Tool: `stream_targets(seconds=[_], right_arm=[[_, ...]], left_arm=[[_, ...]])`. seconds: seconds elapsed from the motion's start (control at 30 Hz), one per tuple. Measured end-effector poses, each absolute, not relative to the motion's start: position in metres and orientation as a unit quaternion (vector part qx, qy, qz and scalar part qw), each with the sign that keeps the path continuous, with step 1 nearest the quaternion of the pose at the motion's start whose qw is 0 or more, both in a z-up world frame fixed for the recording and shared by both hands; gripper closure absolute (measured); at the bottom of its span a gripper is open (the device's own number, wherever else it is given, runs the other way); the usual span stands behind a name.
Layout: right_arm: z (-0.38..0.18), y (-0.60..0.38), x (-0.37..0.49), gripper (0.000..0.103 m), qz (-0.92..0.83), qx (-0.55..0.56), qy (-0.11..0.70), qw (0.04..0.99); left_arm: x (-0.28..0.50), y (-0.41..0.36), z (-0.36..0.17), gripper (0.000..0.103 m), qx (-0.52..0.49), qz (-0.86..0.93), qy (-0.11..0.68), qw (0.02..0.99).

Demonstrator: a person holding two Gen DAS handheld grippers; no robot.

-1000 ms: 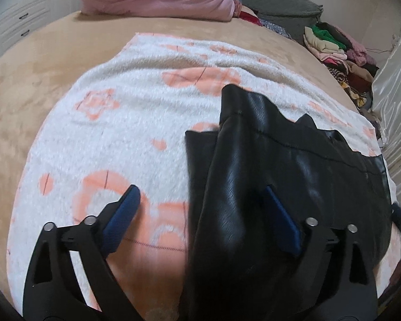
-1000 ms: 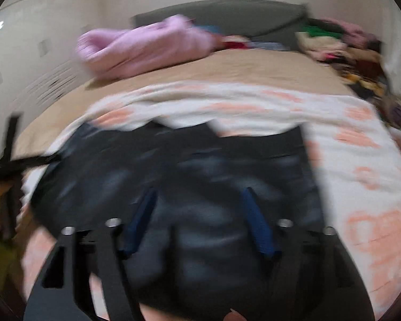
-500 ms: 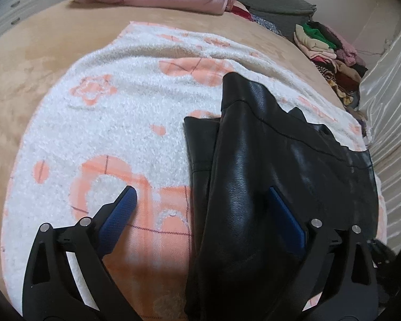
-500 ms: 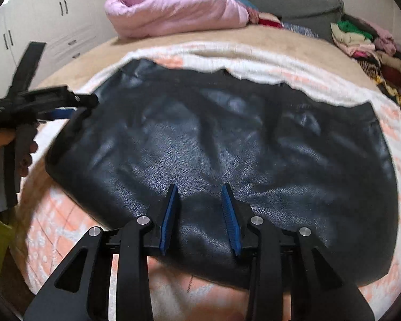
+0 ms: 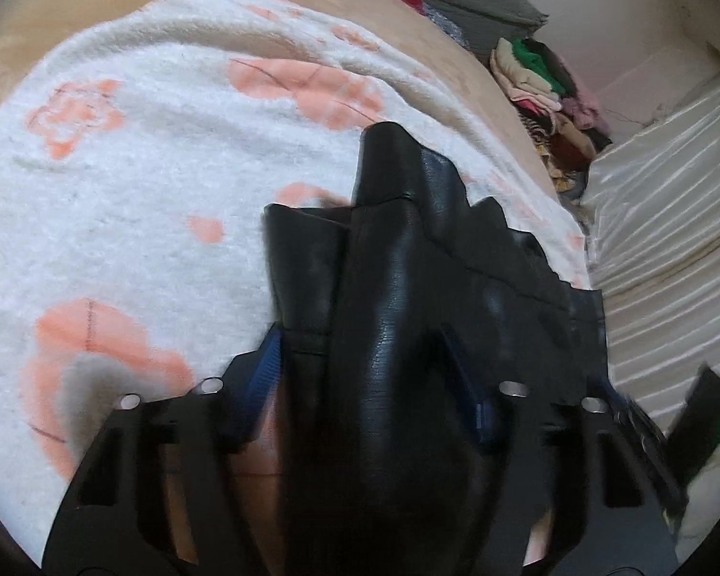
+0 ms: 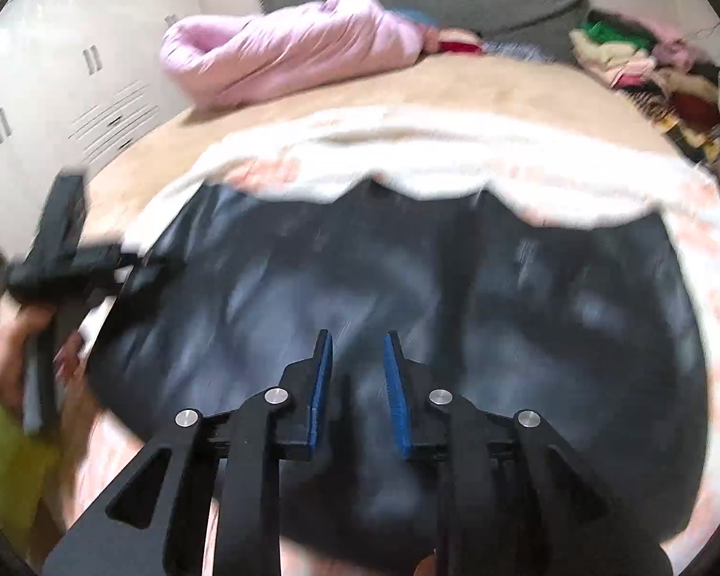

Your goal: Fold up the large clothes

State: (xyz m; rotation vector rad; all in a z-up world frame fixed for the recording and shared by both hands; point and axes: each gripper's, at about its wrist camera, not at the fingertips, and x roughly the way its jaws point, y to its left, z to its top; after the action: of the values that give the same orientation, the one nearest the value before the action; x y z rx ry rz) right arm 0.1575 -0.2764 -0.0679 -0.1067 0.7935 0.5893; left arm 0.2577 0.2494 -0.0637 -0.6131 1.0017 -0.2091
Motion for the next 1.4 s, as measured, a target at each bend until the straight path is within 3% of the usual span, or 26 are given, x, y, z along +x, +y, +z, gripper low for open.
stream_targets(seconds=[0.27,0.5,0.7,0.8,0.83,0.93,0.97,1.23,1.3,1.37,1.4], right_arm=[[-0.122,-0.246,0.222,0.088,0.242,-0.074,0.452,0.855],[-0.074,-0.272,0.155,0.086,0.296,-0.048,0.389,0.871],[-0.120,-0.279,0.118,0.085,0.295,-0.081,0.435,0.847],[-0.101,-0.273,0.095,0.082,0.296,-0.101,0.393,0.864],[-0.090,-0.271,0.081,0.077,0.308,-0.101,0.369,0.871],[-0.068,-0.252,0.029,0.019,0.368,-0.117,0.279,0.879],[-0.067,-0.244,0.015,0.017,0.377,-0.134,0.253,0.881],[-0.117,-0.159,-0.031,0.013,0.323,-0.339,0.146,0.871],[-0.121,-0.156,-0.026,0.017,0.313,-0.345,0.147,0.873],[-0.116,-0.156,-0.023,0.036,0.305,-0.339,0.128,0.880],[-0.109,-0.162,-0.022,0.038,0.312,-0.330,0.124,0.882]], left_arm=[[0.251,0.245,-0.038,0.080,-0.294,-0.127,0.447,0.836],[0.251,0.229,-0.012,0.080,-0.267,-0.137,0.440,0.847],[0.255,0.220,0.000,0.082,-0.247,-0.138,0.444,0.850],[0.255,0.213,0.005,0.082,-0.227,-0.131,0.447,0.855],[0.256,0.212,0.006,0.082,-0.225,-0.131,0.447,0.856],[0.259,0.211,0.008,0.082,-0.218,-0.131,0.450,0.856],[0.260,0.211,0.009,0.082,-0.215,-0.131,0.451,0.856],[0.267,0.204,0.018,0.082,-0.191,-0.134,0.465,0.854],[0.268,0.201,0.021,0.082,-0.185,-0.135,0.466,0.854],[0.269,0.197,0.026,0.082,-0.178,-0.135,0.468,0.855],[0.269,0.195,0.028,0.082,-0.178,-0.136,0.466,0.856]])
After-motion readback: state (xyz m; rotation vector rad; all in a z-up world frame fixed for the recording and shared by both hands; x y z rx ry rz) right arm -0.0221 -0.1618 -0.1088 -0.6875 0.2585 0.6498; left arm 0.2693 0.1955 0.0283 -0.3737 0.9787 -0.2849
